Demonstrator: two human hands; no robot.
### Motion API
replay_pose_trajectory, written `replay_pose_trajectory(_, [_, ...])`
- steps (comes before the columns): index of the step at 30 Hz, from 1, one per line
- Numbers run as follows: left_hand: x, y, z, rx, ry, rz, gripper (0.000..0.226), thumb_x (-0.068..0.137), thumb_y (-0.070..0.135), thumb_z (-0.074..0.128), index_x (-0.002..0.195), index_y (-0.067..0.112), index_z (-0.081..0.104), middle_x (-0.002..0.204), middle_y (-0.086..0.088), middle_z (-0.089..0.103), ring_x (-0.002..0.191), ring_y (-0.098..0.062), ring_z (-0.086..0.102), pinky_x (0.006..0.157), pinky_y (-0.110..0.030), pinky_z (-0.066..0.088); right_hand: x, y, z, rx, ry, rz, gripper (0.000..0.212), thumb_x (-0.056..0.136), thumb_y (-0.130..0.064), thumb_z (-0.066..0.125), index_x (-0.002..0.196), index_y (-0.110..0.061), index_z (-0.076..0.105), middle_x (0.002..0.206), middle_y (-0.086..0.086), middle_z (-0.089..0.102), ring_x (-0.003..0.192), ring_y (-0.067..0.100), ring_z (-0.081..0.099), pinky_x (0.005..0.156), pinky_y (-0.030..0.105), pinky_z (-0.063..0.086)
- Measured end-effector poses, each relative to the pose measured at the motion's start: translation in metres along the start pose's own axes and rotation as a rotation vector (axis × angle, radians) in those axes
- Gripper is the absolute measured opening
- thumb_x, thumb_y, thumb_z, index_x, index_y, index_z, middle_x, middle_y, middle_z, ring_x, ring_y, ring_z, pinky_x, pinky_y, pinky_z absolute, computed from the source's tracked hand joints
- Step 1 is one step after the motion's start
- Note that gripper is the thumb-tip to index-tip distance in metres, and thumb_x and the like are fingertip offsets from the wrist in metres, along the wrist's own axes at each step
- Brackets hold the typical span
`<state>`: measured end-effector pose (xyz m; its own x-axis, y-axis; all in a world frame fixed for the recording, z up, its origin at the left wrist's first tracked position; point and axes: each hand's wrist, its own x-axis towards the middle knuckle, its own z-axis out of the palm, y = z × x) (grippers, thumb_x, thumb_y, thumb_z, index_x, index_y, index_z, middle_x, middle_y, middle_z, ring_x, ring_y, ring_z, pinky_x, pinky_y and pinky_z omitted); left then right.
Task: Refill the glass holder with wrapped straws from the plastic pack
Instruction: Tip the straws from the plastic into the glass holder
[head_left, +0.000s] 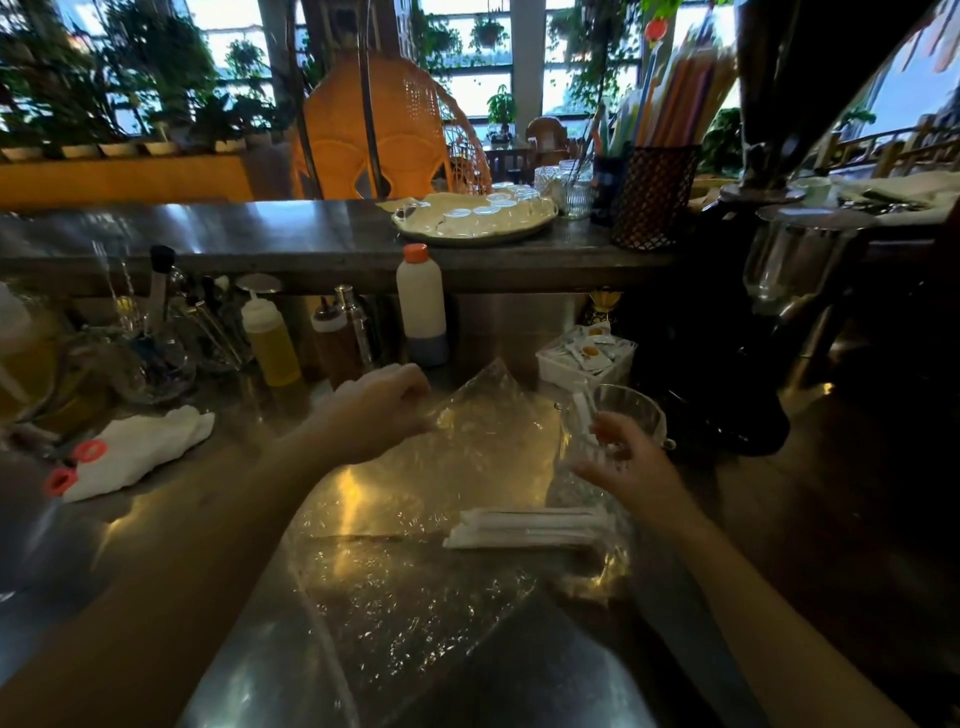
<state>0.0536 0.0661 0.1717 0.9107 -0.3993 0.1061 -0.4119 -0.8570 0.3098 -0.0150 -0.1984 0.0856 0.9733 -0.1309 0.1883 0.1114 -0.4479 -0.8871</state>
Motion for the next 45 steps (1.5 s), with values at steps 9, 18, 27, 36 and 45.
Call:
replay_pose_trajectory(9, [-0.006, -0.085, 0.093, 0.078, -0.21, -0.318, 0.087, 0.078, 0.05, 0.062, 0.143, 0.018, 0.015, 0.153, -0.011, 0.023, 0.139, -0.031, 0.022, 0.113, -0.05, 0.024, -0.002, 0.007, 0.033, -0.476, -0.152, -0.121, 0.054, 0.085, -0.025, 0.063, 0.133, -0.016, 0.041, 0.134, 0.007, 0.051, 0.119, 0.022, 0.048, 0.102, 0.038, 0.039])
replay_pose_trajectory(18, [-0.004, -0.1, 0.106, -0.383, -0.008, -0.385, 0.079, 0.079, 0.021, 0.069, 0.141, 0.014, 0.019, 0.145, -0.011, 0.039, 0.129, -0.033, 0.041, 0.108, -0.053, 0.03, 0.004, 0.011, 0.05, -0.421, 0.007, -0.086, 0.052, 0.086, -0.023, 0.06, 0.132, -0.019, 0.035, 0.139, 0.004, 0.041, 0.099, 0.025, 0.058, 0.087, 0.042, 0.048])
replay_pose_trajectory(27, [0.0, -0.088, 0.11, -0.449, 0.111, -0.292, 0.007, 0.084, 0.009, 0.061, 0.088, 0.012, 0.065, 0.091, -0.008, 0.066, 0.096, -0.029, 0.06, 0.099, -0.05, 0.039, 0.042, 0.001, 0.062, -0.373, 0.079, 0.091, 0.055, 0.086, -0.019, 0.061, 0.133, -0.007, 0.035, 0.124, 0.015, 0.057, 0.108, 0.031, 0.055, 0.081, 0.031, 0.039])
replay_pose_trajectory(36, [-0.004, -0.094, 0.089, -0.511, 0.28, -0.325, 0.008, 0.082, 0.009, 0.063, 0.088, 0.004, 0.067, 0.092, -0.017, 0.068, 0.09, -0.033, 0.062, 0.092, -0.05, 0.044, 0.043, -0.01, 0.052, -0.335, 0.078, -0.003, 0.007, 0.084, -0.01, 0.063, 0.078, -0.008, 0.064, 0.076, 0.008, 0.066, 0.073, 0.024, 0.061, 0.072, 0.041, 0.052])
replay_pose_trajectory(45, [0.004, -0.045, -0.014, -0.078, 0.589, 0.101, 0.012, 0.087, 0.018, 0.057, 0.083, 0.014, 0.068, 0.085, -0.001, 0.066, 0.089, -0.015, 0.053, 0.102, -0.043, 0.026, 0.041, -0.022, 0.023, 0.054, 0.232, -0.092, 0.014, 0.08, -0.005, 0.066, 0.073, -0.015, 0.062, 0.07, 0.0, 0.061, 0.067, 0.012, 0.057, 0.063, 0.02, 0.044])
